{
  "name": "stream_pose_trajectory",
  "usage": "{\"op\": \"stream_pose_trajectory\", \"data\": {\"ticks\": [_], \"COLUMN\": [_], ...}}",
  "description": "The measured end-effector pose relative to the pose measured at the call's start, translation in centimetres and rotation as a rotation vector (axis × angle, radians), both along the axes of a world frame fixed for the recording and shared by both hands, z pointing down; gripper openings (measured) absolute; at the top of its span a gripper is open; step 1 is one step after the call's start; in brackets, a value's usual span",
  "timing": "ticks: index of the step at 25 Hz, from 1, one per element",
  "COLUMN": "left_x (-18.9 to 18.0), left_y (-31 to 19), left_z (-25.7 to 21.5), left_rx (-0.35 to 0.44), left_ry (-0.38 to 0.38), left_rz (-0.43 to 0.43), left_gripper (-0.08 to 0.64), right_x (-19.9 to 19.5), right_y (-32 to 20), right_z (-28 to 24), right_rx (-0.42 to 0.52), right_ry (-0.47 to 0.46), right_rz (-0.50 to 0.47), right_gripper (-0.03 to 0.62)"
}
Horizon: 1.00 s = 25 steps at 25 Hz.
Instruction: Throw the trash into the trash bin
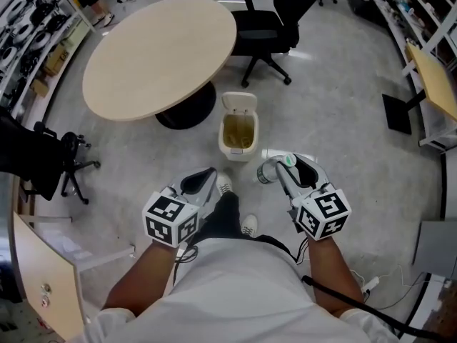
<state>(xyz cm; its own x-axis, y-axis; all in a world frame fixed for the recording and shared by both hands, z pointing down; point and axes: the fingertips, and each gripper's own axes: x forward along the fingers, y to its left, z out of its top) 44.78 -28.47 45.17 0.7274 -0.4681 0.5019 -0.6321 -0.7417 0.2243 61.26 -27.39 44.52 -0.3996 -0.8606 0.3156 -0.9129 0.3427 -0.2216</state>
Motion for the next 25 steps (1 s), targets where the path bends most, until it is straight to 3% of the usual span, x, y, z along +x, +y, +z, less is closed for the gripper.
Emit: {"op": "stream_pose_trajectory", "data": {"ticks": [8,16,25], "left_x": [2.8,1.7,1.0], "left_y": [-3.4,-8.6,-15.7], "left_z": [0.7,5.1,8.9], "left_rx": [-0.006,-0.042,-0.066], "left_ry": [0.025,-0.055,-0.07], "left_rz": [0.041,0.042,0.077], "left_gripper": [0.008,0.008,0.008], "right_x": [0.9,0.1,-1.6], "right_y": [-2.8,-9.1,-17.4], "right_z": [1.7,5.2,8.0], "right_rx": [-0.038,-0.101,-0.196], "right_ry": [0.02,0.019,0.074], "right_rz": [-0.003,-0.028,-0.059], "right_gripper": [0.153,0.153,0.153]}}
